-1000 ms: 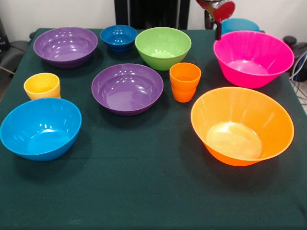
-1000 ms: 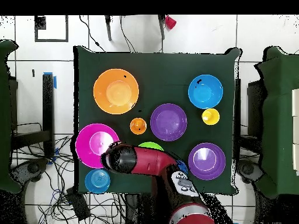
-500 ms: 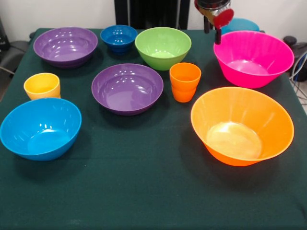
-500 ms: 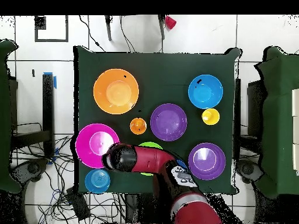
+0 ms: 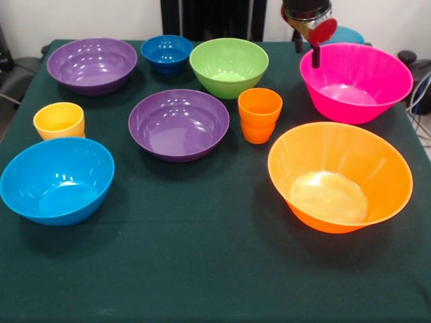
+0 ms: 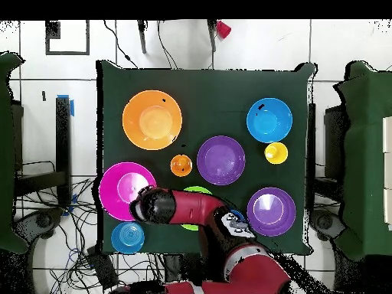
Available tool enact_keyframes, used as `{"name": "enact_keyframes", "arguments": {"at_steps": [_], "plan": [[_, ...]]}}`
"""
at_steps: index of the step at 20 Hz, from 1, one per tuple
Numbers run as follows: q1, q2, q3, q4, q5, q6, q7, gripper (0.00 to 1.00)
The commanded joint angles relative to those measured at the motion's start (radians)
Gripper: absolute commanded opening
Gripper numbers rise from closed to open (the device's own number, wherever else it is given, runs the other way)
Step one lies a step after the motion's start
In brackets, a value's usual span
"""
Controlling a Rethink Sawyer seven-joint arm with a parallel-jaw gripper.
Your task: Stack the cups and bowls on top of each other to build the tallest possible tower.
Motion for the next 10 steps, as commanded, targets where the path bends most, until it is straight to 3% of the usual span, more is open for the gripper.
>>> {"name": "enact_keyframes", "arguments": {"at_steps": [1, 10], "plan": [[-0.025, -0.001, 0.115, -0.026, -0.017, -0.048, -0.021, 1.0], [-0.008, 0.07, 0.096, -0.04, -0.057, -0.142, -0.008, 1.0]]}}
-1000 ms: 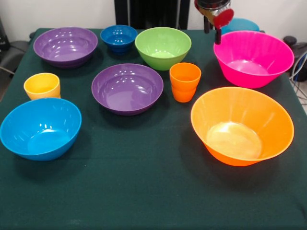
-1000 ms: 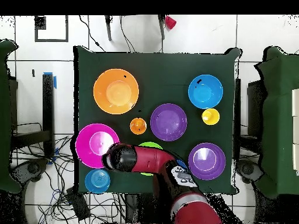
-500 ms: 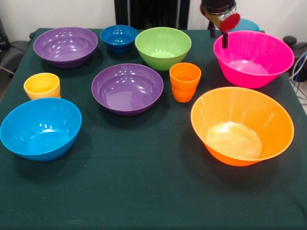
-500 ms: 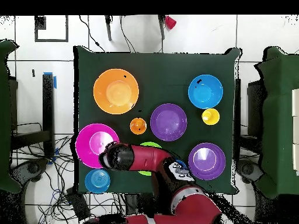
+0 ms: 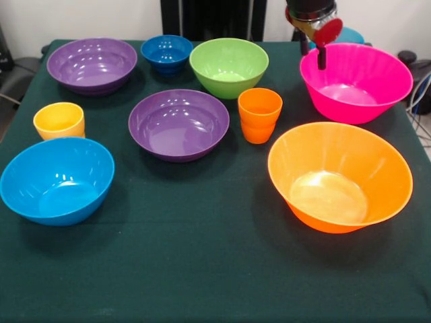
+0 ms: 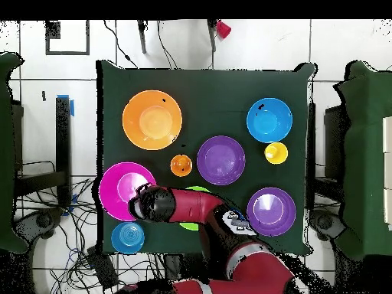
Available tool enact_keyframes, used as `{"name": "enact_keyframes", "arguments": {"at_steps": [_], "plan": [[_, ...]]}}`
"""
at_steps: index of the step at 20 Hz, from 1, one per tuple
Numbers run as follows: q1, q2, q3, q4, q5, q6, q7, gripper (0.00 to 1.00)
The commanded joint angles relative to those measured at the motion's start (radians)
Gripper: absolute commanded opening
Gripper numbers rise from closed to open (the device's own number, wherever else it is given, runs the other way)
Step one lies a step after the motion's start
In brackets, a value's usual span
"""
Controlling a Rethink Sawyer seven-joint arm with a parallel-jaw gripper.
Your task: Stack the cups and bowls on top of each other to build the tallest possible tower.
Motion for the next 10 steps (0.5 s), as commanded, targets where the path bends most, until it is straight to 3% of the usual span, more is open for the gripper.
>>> {"name": "enact_keyframes", "arguments": {"at_steps": [1, 4, 10], "plan": [[0.015, 0.093, 0.062, -0.053, -0.058, -0.13, -0.011, 1.0], [0.004, 0.158, 0.069, -0.077, -0.074, -0.141, -0.037, 1.0], [0.005, 0.153, 0.069, -0.073, -0.079, -0.126, -0.038, 1.0]]}}
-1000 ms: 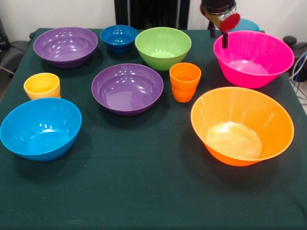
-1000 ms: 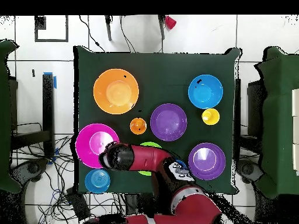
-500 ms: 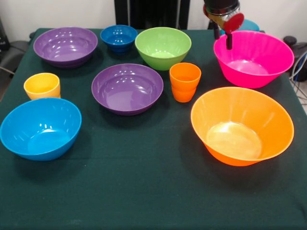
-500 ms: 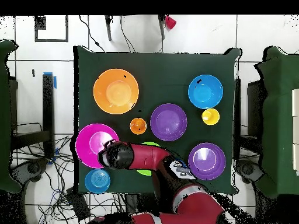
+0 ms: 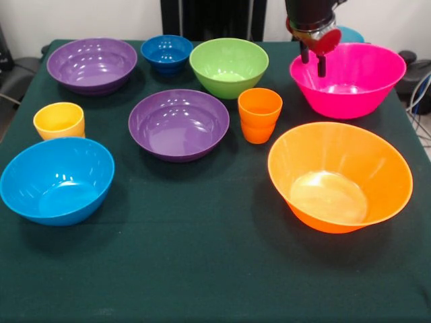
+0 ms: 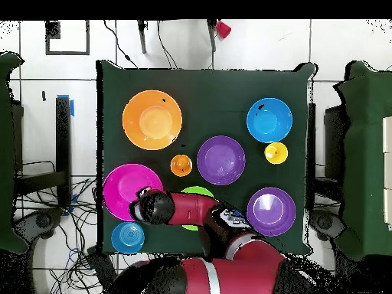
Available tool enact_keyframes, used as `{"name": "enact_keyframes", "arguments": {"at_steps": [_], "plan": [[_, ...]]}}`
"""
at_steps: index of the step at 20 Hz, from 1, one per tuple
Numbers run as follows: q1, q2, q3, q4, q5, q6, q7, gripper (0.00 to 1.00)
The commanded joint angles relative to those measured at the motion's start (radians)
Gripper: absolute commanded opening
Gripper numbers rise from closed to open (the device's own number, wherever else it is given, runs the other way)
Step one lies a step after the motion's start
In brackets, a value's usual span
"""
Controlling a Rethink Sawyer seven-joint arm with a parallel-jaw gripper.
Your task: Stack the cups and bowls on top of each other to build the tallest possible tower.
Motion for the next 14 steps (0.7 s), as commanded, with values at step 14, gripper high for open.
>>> {"name": "enact_keyframes", "arguments": {"at_steps": [14], "plan": [[0.029, -0.026, 0.061, -0.043, -0.043, 0.057, -0.028, 1.0]]}}
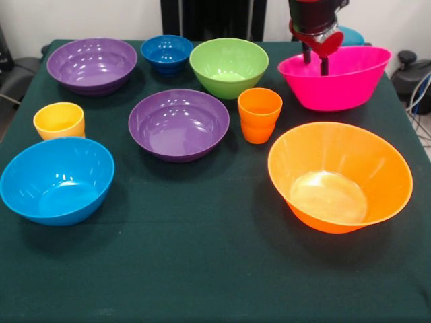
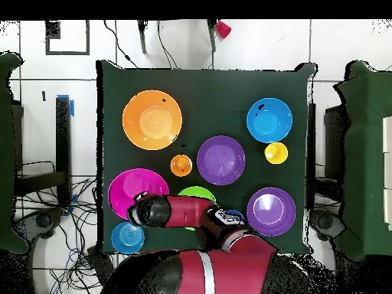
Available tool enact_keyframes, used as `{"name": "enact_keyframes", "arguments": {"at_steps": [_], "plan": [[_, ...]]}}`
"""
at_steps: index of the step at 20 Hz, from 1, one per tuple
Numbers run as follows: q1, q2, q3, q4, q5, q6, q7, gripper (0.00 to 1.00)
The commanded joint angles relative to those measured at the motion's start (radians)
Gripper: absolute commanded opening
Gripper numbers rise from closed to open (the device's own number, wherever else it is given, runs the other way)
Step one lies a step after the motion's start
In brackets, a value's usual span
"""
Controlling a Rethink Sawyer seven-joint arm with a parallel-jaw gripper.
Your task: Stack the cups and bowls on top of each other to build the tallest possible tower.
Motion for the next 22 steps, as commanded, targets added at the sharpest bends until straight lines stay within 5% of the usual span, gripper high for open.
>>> {"name": "enact_keyframes", "arguments": {"at_steps": [1, 16, 22], "plan": [[0.009, -0.07, 0.065, -0.039, -0.012, 0.088, -0.028, 1.0], [-0.021, -0.181, 0.108, -0.001, 0.03, 0.197, -0.009, 1.0], [-0.027, -0.116, 0.091, -0.034, -0.002, 0.141, -0.023, 1.0]]}}
